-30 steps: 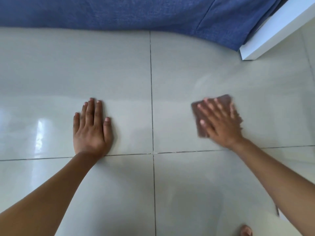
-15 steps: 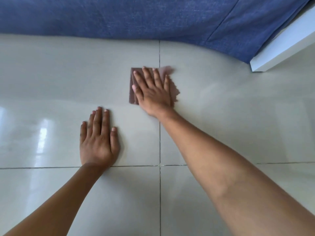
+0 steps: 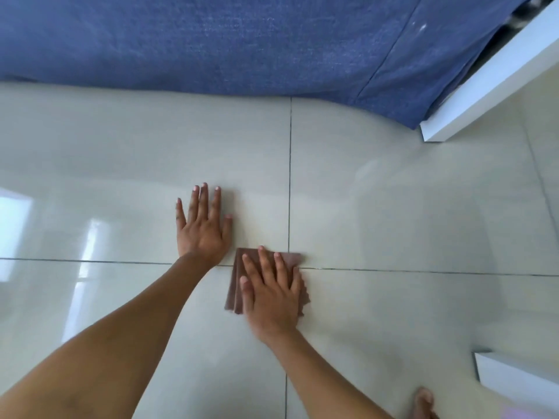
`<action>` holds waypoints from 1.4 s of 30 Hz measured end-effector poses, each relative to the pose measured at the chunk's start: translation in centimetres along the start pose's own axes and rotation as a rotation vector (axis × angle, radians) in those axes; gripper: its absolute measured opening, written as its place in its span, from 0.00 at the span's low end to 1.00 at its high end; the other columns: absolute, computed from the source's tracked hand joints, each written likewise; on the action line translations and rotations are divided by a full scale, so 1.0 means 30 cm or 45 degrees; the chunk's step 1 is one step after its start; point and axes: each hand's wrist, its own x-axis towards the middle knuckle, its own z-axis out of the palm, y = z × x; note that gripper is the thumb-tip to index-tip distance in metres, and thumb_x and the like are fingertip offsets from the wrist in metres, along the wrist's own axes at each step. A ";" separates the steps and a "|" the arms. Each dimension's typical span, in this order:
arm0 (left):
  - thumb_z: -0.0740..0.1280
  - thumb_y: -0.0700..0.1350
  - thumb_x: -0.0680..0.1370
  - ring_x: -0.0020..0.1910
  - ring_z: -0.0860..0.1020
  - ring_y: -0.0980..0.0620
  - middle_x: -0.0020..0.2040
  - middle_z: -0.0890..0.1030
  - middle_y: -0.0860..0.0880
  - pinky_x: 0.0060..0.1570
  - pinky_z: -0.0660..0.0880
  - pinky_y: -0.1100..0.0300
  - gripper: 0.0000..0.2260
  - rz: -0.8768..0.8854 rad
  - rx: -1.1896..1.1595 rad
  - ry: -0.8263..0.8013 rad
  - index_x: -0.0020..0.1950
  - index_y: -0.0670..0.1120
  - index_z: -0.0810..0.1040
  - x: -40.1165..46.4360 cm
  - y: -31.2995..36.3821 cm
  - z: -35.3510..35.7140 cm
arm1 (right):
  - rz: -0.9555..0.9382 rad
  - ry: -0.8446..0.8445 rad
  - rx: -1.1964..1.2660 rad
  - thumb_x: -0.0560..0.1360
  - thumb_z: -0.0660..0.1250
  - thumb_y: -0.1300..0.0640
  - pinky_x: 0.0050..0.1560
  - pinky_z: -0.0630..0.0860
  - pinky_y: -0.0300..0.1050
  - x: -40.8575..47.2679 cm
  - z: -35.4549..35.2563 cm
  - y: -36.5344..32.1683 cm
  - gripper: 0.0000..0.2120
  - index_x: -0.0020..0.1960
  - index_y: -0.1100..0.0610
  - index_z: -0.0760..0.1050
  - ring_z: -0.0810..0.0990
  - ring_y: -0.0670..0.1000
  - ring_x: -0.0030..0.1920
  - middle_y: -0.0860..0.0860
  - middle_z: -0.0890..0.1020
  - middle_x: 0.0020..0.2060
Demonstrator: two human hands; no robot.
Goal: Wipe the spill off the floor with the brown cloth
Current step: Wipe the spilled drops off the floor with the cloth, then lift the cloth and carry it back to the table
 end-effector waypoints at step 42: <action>0.54 0.38 0.76 0.55 0.75 0.39 0.59 0.74 0.42 0.51 0.71 0.53 0.15 0.351 -0.561 0.458 0.59 0.43 0.74 -0.408 0.443 -1.180 | -0.041 0.492 0.872 0.74 0.63 0.58 0.35 0.65 0.41 -0.147 -1.353 0.037 0.09 0.48 0.64 0.74 0.70 0.49 0.37 0.48 0.72 0.34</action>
